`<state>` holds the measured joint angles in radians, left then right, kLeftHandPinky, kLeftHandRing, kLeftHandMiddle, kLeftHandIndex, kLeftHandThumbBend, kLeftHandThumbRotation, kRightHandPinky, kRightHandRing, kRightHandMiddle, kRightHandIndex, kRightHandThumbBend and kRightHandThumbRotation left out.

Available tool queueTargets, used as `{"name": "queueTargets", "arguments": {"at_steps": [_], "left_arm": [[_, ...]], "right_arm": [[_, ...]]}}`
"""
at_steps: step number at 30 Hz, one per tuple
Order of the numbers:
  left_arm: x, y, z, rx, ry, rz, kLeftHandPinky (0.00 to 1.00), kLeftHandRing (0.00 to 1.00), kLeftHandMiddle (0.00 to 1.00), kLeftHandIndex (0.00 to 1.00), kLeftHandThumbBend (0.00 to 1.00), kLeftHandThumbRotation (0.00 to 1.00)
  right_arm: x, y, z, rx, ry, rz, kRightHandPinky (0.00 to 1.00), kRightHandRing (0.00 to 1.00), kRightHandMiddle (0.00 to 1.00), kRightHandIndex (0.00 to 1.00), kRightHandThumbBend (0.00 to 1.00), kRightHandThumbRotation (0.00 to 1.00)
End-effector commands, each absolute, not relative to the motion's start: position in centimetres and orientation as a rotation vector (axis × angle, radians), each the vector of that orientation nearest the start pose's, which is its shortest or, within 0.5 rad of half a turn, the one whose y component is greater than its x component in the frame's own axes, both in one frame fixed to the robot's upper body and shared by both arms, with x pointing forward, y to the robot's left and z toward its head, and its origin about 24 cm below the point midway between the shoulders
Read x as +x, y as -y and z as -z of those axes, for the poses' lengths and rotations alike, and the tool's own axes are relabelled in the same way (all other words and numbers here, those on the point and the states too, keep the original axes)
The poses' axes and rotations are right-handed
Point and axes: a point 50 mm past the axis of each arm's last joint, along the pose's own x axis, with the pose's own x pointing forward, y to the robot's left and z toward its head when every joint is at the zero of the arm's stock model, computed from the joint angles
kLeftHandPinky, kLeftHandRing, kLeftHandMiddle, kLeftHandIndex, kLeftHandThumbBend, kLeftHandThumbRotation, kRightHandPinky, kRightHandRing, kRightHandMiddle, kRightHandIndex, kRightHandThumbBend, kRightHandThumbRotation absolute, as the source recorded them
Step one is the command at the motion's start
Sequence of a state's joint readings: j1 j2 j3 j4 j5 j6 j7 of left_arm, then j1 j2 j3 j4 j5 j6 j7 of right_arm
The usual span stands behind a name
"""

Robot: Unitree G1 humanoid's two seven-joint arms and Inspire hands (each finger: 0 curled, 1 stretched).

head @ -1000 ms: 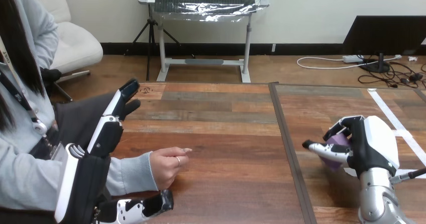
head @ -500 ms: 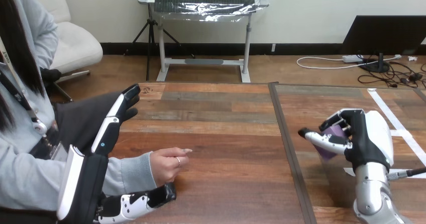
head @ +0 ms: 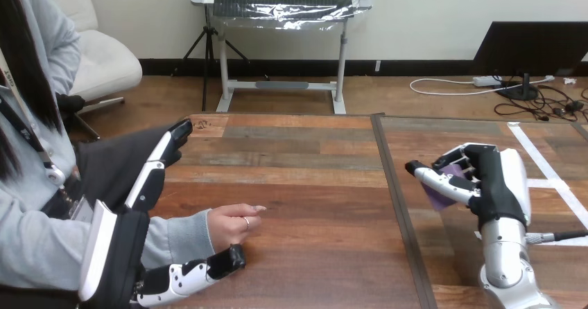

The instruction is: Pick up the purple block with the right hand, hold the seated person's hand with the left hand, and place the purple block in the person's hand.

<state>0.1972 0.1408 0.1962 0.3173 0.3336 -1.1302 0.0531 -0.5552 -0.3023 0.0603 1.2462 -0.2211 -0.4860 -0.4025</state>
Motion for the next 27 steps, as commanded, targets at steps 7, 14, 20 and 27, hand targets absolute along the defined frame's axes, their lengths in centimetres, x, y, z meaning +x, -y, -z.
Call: {"name": "queueTargets", "arguments": {"at_steps": [7, 14, 20, 27], "left_arm": [[18.2, -19.7, -4.5, 0.477, 0.622, 0.024, 0.89, 0.92, 0.92, 0.92, 1.00, 0.63], [18.4, -20.1, -4.2, 0.539, 0.588, 0.022, 0.91, 0.94, 0.94, 0.94, 1.00, 0.63], [18.7, -20.3, -4.1, 0.611, 0.566, 0.017, 0.91, 0.95, 0.96, 0.94, 1.00, 0.64], [19.1, -20.7, -4.0, 0.710, 0.537, 0.017, 0.92, 0.97, 0.97, 0.95, 1.00, 0.66]], "right_arm": [[34.1, 21.5, -3.3, -0.417, 0.042, 0.261, 0.04, 0.08, 0.12, 0.15, 0.28, 0.23], [34.5, 21.2, -3.4, -0.263, 0.008, 0.254, 0.02, 0.06, 0.11, 0.14, 0.29, 0.24], [34.7, 21.0, -3.6, -0.194, 0.007, 0.228, 0.01, 0.05, 0.10, 0.13, 0.27, 0.26], [35.0, 20.9, -3.6, -0.133, -0.023, 0.223, 0.01, 0.05, 0.10, 0.13, 0.27, 0.26]]}}
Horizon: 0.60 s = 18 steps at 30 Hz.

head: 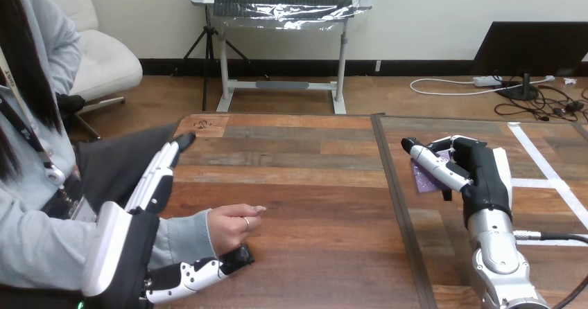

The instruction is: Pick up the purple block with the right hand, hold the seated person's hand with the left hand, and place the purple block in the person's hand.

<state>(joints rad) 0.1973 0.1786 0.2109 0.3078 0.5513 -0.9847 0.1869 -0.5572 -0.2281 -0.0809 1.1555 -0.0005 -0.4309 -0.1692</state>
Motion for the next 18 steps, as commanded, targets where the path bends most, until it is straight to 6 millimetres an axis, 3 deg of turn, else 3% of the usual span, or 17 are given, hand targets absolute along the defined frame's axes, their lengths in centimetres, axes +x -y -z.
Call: {"name": "queueTargets", "arguments": {"at_steps": [1, 18], "left_arm": [[19.3, -20.8, -4.1, 0.732, 0.533, 0.019, 0.92, 0.97, 0.98, 0.95, 1.00, 0.66], [21.1, -22.7, -4.2, 0.969, 0.464, 0.022, 0.93, 0.97, 0.98, 0.97, 1.00, 0.60]], "right_arm": [[35.0, 20.9, -3.6, -0.113, -0.025, 0.219, 0.01, 0.05, 0.10, 0.13, 0.27, 0.26], [35.1, 20.4, -3.4, 0.035, -0.050, 0.179, 0.00, 0.05, 0.09, 0.13, 0.27, 0.27]]}}
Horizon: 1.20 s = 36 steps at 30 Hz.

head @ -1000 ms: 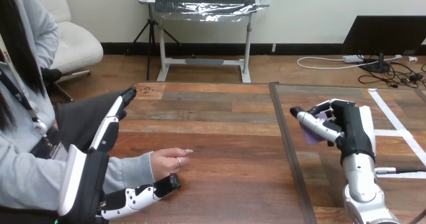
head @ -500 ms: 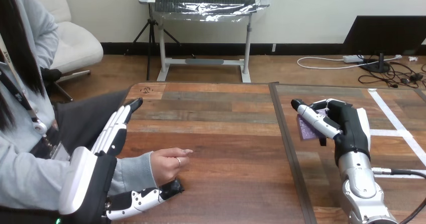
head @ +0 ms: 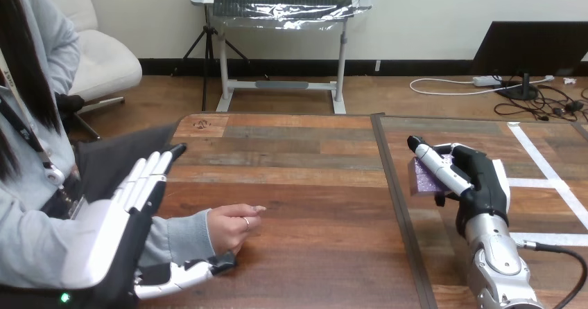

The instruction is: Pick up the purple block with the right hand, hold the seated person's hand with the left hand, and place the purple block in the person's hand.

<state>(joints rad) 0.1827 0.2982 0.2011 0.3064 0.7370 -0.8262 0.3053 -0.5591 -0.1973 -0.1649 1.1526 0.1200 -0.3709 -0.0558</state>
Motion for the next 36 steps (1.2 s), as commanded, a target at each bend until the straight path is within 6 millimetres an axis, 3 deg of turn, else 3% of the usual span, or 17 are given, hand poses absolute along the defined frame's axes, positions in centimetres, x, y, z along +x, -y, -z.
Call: {"name": "queueTargets", "arguments": {"at_steps": [1, 16, 23, 36], "left_arm": [[21.2, -22.9, -4.2, 0.991, 0.453, 0.023, 0.93, 0.97, 0.98, 0.97, 1.00, 0.60], [22.9, -24.6, -4.1, 1.142, 0.358, 0.033, 0.92, 0.96, 0.97, 0.96, 1.00, 0.56], [24.6, -26.2, -4.1, 1.257, 0.284, 0.067, 0.90, 0.93, 0.93, 0.93, 1.00, 0.45], [26.1, -27.0, -3.7, 1.330, 0.237, 0.112, 0.87, 0.90, 0.89, 0.89, 1.00, 0.39]], "right_arm": [[35.1, 20.4, -3.3, 0.050, -0.052, 0.178, 0.00, 0.05, 0.09, 0.13, 0.27, 0.27], [35.1, 19.9, -3.2, 0.127, -0.056, 0.167, 0.00, 0.04, 0.08, 0.13, 0.26, 0.28], [34.7, 19.9, -2.9, 0.133, -0.046, 0.148, 0.00, 0.04, 0.09, 0.13, 0.25, 0.28], [34.4, 19.9, -2.8, 0.133, -0.034, 0.140, 0.00, 0.04, 0.09, 0.13, 0.26, 0.27]]}}
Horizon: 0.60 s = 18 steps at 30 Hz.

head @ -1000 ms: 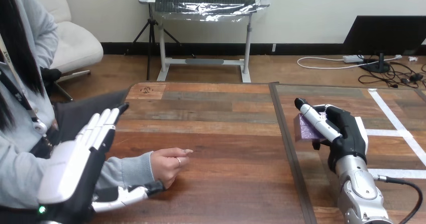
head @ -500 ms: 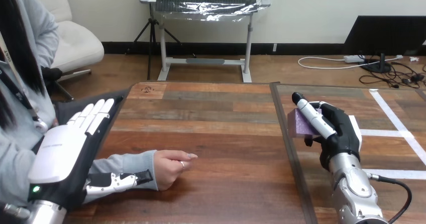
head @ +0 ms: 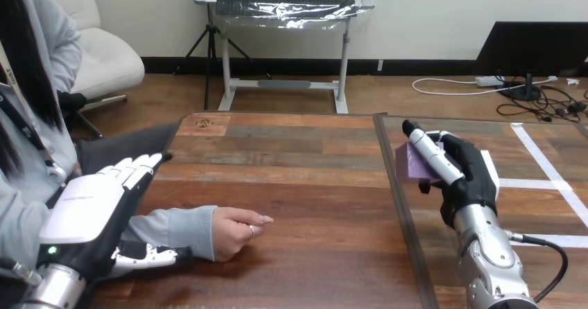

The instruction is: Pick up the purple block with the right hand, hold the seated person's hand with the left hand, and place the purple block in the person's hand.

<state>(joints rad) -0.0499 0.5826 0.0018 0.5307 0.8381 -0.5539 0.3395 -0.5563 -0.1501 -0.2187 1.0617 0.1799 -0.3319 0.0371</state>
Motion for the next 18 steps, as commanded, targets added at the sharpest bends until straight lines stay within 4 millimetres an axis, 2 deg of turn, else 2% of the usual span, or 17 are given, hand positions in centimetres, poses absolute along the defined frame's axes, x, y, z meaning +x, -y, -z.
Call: {"name": "queueTargets", "arguments": {"at_steps": [1, 18], "left_arm": [[26.1, -27.1, -3.7, 1.331, 0.235, 0.115, 0.87, 0.89, 0.89, 0.88, 1.00, 0.38], [27.3, -27.4, -2.7, 1.395, 0.137, 0.232, 0.82, 0.86, 0.86, 0.84, 1.00, 0.30]], "right_arm": [[34.3, 19.9, -2.8, 0.133, -0.033, 0.140, 0.00, 0.04, 0.09, 0.13, 0.26, 0.27], [33.9, 20.0, -3.0, 0.162, -0.005, 0.130, 0.00, 0.03, 0.08, 0.12, 0.26, 0.27]]}}
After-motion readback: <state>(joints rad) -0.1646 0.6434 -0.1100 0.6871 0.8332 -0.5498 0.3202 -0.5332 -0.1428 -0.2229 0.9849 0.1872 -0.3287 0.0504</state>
